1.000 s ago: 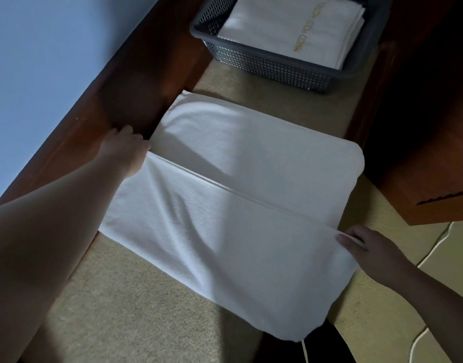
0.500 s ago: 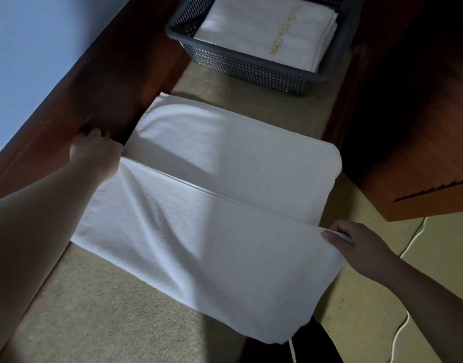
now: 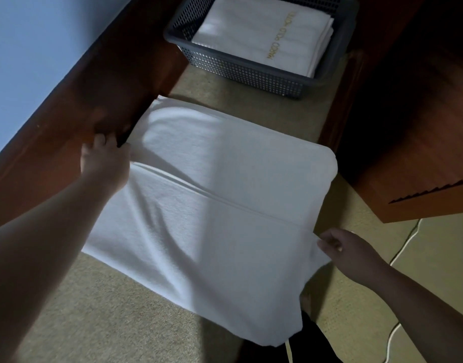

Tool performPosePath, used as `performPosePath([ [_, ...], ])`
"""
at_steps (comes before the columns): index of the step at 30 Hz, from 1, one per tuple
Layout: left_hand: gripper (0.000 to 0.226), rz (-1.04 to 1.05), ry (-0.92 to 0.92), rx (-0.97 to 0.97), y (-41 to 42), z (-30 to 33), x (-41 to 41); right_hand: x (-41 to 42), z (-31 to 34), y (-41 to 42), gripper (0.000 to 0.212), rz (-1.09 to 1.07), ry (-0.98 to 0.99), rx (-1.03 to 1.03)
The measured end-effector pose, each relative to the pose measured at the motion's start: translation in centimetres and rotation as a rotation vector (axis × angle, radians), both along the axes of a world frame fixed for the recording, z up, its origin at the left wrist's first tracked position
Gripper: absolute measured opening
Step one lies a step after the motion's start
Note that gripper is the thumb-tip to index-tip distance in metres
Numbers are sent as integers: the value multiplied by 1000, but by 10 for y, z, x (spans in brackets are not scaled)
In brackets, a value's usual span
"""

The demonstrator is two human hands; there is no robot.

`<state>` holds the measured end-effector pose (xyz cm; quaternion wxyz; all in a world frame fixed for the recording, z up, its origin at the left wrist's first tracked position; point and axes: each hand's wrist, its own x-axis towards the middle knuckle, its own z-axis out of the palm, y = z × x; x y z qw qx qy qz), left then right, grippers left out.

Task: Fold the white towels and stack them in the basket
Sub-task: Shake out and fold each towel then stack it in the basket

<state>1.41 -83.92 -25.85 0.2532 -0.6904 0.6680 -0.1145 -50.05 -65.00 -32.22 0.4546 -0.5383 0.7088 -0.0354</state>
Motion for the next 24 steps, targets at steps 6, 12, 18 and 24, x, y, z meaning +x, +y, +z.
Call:
performPosePath([
  [6, 68, -278, 314, 33, -8, 11, -59, 11, 16, -19, 43, -98, 94, -130],
  [12, 68, -410, 384, 142, -52, 9, -144, 25, 40, -83, 54, -142, 78, -284],
  [18, 73, -405, 303, 246, -91, -2, -207, 16, 37, -140, 64, -57, 154, -297],
  [24, 74, -380, 267, 370, -131, -4, -227, -9, 17, -167, 73, -7, 169, -185],
])
